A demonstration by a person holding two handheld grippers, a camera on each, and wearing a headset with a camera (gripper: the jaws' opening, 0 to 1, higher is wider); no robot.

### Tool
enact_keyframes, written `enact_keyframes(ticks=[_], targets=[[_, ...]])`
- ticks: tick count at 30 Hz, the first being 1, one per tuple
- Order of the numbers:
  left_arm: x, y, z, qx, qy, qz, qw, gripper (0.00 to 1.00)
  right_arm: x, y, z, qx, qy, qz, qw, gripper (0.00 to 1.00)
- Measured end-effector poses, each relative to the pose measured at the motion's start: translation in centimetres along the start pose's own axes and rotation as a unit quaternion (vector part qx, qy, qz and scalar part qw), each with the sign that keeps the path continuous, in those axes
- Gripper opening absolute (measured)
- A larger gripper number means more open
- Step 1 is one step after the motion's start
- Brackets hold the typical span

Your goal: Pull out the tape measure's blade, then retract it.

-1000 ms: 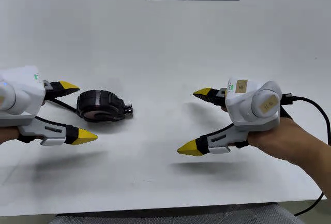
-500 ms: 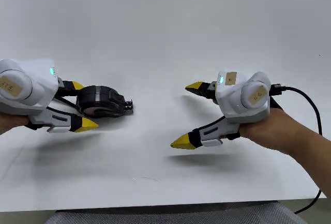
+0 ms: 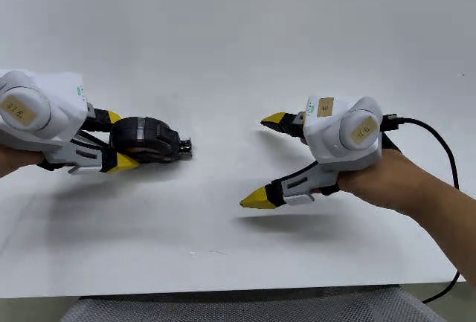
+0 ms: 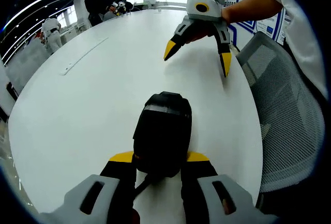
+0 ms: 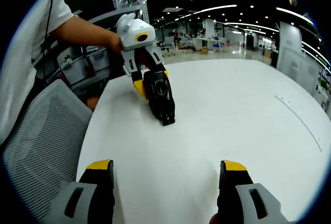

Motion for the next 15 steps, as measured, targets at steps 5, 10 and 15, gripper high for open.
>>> enact_keyframes(ticks=[5,10,15], targets=[[0.0,0.0,0.0,0.001,0.001,0.0,1.0,0.28,0.0,0.3,0.1,0.001,0.001,-0.001,1.0,0.8],[0.0,0.1,0.0,-0.001,0.011,0.003,0.9999,0.27,0.2,0.8,-0.1,0.0,0.001,-0.005,1.0,0.76],[0.0,0.1,0.0,-0.004,0.023,0.007,0.9997,0.27,0.7,1.6,-0.4,0.0,-0.011,-0.011,0.9999,0.7]])
Point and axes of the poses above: the centre of the closed fingertips' face, and the gripper's own axes: y roughly forward along the fingers, z roughly to its left, x roughly out of its top, the point moved 4 cm from there along -y, roughly backward along the fingers, and after that the axes turned 12 degrees about -y, right-handed, at the moved point
